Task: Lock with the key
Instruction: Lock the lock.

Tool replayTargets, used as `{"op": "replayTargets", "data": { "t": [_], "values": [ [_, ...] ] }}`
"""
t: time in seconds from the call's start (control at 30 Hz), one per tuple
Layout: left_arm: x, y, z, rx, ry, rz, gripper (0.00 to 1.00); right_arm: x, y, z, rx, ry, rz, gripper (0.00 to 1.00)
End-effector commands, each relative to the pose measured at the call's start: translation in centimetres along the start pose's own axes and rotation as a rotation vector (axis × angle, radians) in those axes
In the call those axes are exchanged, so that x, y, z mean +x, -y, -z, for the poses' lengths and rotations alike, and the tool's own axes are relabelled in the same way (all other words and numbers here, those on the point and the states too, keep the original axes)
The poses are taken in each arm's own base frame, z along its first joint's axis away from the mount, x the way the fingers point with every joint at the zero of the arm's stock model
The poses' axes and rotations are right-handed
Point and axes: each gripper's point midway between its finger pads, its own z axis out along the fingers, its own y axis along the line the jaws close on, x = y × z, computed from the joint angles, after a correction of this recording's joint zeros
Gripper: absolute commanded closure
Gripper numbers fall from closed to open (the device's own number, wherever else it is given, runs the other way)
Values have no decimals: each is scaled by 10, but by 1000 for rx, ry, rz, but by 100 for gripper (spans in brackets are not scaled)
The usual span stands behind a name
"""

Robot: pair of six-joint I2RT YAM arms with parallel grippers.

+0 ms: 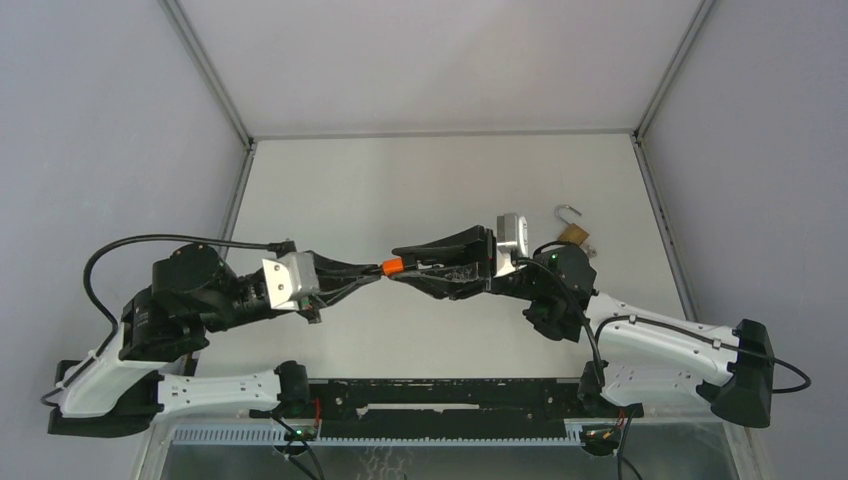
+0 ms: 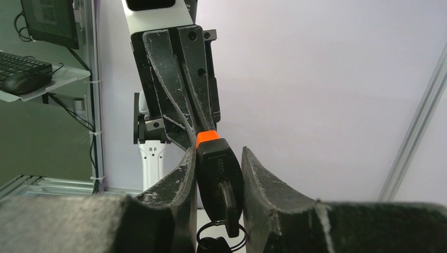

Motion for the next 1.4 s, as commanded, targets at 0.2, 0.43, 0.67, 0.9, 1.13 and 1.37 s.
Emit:
{"op": "replayTargets", "data": {
  "t": [0.2,0.43,0.67,0.9,1.13,1.37],
  "values": [
    [11,66,-70,316,-14,-8,100,148,4,12,47,-460,-116,100],
    [16,53,-62,303,-46,-100,100,144,-25,28,-100,-514,-130,100],
    [33,54,-58,315,-87,-163,100,129,-13,44,-11,-549,-65,100],
    [44,64,-63,329,-90,-82,100,95,-10,19,41,-394,-78,100],
    [59,85,-62,363,-119,205,100,18,9,20,166,-90,-158,100],
    [62,88,-67,365,-92,286,100,6,10,20,190,-61,-127,100]
  ]
}}
